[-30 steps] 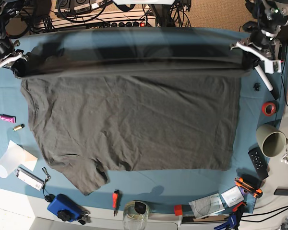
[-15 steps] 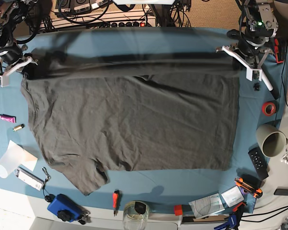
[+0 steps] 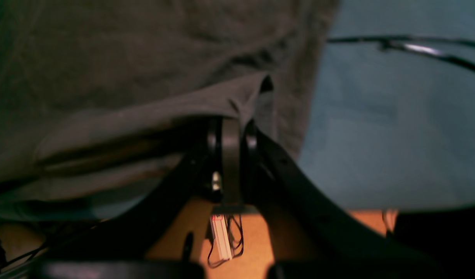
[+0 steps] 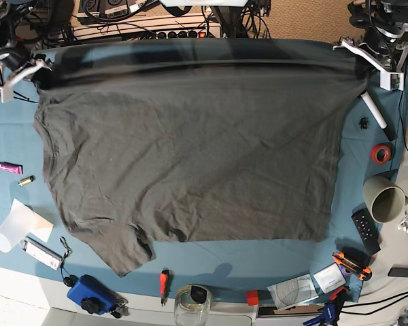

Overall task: Fold the T-shirt properly
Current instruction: 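Fold the held collar edge over the shirt body with both grippers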

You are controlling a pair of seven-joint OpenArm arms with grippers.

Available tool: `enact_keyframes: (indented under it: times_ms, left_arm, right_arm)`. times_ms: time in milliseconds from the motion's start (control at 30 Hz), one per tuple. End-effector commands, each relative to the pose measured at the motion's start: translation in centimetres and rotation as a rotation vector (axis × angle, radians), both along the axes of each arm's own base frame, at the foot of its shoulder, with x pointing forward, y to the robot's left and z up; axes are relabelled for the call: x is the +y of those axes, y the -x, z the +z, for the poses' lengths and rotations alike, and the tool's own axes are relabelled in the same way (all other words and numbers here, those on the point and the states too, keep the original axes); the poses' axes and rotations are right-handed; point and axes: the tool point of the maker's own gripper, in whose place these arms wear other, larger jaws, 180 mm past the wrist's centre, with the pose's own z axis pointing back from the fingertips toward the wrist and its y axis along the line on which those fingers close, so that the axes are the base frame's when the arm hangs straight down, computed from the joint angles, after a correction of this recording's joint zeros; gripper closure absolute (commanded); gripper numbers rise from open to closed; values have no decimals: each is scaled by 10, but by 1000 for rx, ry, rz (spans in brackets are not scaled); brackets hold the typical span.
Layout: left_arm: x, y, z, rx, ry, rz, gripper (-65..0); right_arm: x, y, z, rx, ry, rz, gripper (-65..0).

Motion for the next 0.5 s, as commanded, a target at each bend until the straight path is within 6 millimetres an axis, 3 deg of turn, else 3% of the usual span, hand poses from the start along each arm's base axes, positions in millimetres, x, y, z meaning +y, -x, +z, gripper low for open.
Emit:
enact_keyframes:
  times_ms: [0,300,467]
  left_arm:
    - [0,0,5,-10,-16,-18,0]
    - [-1,16,-4,62,-14,-28,0]
    - [-1,31,-9,107,-14,-28,0]
  right_arm:
    - [-9,-2,14,-36,31,0,0]
    - [-30,44,23,7,52,-39,0]
    - [-30,56,22,40,46,-40,0]
